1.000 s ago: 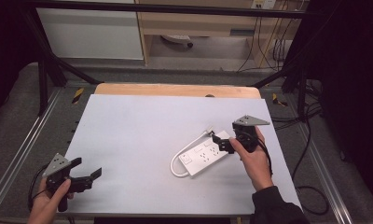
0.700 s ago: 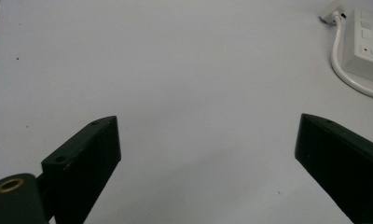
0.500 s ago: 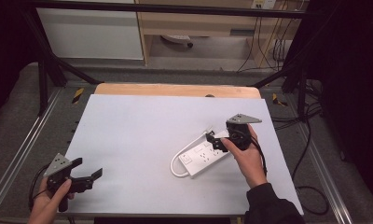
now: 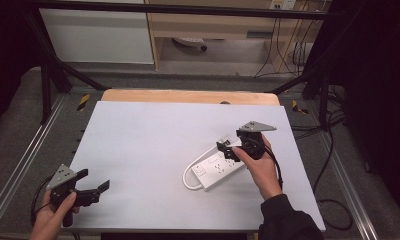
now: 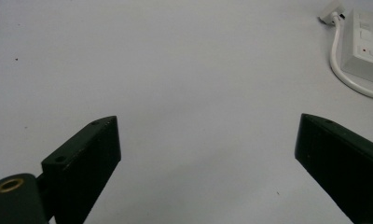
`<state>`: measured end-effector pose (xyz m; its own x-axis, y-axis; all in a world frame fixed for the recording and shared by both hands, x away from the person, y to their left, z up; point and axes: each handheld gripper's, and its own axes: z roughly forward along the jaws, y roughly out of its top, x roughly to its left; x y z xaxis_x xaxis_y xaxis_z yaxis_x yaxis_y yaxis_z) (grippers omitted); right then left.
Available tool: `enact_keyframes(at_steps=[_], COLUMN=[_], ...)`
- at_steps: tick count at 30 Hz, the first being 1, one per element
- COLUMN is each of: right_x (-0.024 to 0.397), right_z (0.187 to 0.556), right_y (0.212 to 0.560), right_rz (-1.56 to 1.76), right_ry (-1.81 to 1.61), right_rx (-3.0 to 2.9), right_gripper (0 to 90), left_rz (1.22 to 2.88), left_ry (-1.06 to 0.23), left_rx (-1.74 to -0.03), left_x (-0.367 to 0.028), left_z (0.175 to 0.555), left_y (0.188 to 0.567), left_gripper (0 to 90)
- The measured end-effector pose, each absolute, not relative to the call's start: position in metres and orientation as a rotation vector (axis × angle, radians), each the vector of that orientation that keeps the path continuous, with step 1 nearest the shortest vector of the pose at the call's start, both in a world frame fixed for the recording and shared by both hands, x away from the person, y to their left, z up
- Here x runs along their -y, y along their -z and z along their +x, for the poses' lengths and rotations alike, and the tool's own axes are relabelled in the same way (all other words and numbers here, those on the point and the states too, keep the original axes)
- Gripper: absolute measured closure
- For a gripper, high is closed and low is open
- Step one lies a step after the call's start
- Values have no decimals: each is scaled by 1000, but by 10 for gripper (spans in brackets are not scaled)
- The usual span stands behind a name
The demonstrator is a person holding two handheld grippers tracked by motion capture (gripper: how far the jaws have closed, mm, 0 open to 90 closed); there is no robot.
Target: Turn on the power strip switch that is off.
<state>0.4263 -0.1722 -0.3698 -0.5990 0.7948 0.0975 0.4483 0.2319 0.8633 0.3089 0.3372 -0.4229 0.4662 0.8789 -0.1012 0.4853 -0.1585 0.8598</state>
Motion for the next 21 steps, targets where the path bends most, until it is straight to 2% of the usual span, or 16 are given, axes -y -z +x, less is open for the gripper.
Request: enact_keyframes(at_steps=[5, 11, 12, 16, 17, 21], right_x=[168, 167, 167, 165, 164, 163], right_z=[427, 428, 429, 431, 433, 436], right_y=[370, 372, 373, 376, 378, 381], right_rz=[1122, 1130, 1130, 1143, 1148, 1153], right_ry=[-1311, -1305, -1304, -1298, -1295, -1284], right_rx=[-2133, -2123, -2127, -2129, -2134, -2146], right_gripper=[199, 248, 287, 331, 373, 440], left_rz=[1807, 1808, 1808, 1810, 1809, 1810], left_ry=[-541, -541, -541, -540, -540, -539], left_rx=[-1156, -1154, -1154, -1154, -1154, -1155], left_x=[-337, -337, -337, -337, -337, -337], left_z=[309, 309, 309, 309, 309, 309], left_y=[423, 423, 423, 423, 423, 423], left_gripper=[69, 69, 69, 69, 69, 69])
